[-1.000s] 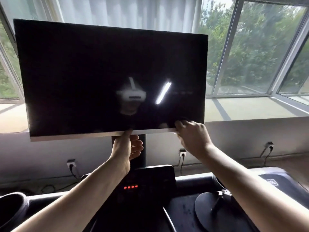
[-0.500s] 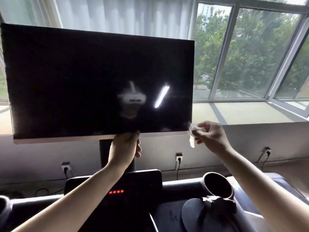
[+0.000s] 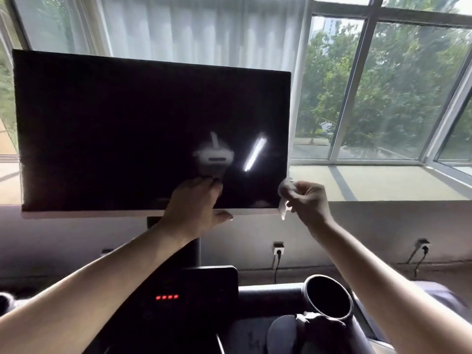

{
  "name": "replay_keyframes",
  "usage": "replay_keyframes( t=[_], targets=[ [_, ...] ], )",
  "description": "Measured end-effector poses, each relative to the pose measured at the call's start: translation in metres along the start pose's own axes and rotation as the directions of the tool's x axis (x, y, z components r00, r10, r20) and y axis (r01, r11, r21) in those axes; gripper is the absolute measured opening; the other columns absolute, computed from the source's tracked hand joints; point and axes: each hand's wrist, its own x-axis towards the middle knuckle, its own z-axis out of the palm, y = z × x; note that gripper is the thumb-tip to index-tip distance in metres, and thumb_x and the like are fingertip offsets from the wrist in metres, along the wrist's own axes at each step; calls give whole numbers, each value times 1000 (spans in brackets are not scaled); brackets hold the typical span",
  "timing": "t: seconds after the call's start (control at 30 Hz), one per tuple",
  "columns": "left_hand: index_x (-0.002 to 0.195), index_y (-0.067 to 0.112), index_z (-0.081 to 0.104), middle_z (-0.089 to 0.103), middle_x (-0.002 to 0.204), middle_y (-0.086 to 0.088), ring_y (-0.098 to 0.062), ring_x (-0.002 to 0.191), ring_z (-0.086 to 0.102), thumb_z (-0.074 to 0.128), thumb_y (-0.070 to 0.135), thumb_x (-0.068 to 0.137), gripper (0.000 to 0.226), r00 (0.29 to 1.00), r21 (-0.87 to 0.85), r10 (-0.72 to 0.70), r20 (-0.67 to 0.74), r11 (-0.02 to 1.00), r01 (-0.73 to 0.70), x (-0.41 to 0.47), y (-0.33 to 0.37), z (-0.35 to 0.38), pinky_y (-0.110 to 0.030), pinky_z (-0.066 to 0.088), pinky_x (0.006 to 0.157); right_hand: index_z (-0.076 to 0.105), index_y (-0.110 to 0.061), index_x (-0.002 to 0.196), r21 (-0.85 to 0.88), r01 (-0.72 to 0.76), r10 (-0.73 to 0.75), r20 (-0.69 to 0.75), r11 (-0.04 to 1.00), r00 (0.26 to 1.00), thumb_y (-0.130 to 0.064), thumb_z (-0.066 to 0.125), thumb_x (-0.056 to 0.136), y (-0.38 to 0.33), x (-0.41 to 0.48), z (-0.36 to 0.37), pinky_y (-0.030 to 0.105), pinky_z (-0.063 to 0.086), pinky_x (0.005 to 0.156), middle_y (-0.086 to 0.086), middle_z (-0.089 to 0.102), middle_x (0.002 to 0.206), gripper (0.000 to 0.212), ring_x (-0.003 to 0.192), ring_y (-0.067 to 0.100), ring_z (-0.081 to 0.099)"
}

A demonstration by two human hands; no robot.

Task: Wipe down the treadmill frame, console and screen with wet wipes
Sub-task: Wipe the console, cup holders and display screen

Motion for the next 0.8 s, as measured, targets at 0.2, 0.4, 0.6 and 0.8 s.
replay_keyframes(
  t=[0.2,0.4,0.6,0.8],
  targets=[
    [108,20,67,67,106,3,-18,100,61,78,59,79,50,984,199,161,75,965,-173,7,8,9,-35,47,91,67,7,65,-32,30,-29,30,999,999,-14,74,86,-10,19,-3,29,42,52,17,60,56,30,51,15,51],
    [88,15,70,69,81,1,-20,75,65,94,56,53,59,983,201,178,48,962,-184,16,7,3,-35,54,73,68,13,76,195,82,-62,-103,977,993,-18,75,90,-64,69,2,23,40,46,9,60,58,34,48,16,48],
    [84,14,69,63,79,2,-20,70,61,99,52,44,62,975,158,223,-14,963,-218,16,2,-1,-33,51,67,63,10,70,85,50,-47,-31,995,998,-26,73,92,-35,42,-2,22,40,43,13,54,60,44,55,21,49],
    [83,16,68,55,79,6,-16,73,55,96,58,48,61,987,150,155,36,976,-159,17,0,-1,-35,51,72,69,-13,56,14,163,-153,-267,987,951,-44,71,73,-97,118,8,44,45,53,21,58,54,34,48,21,50]
  ],
)
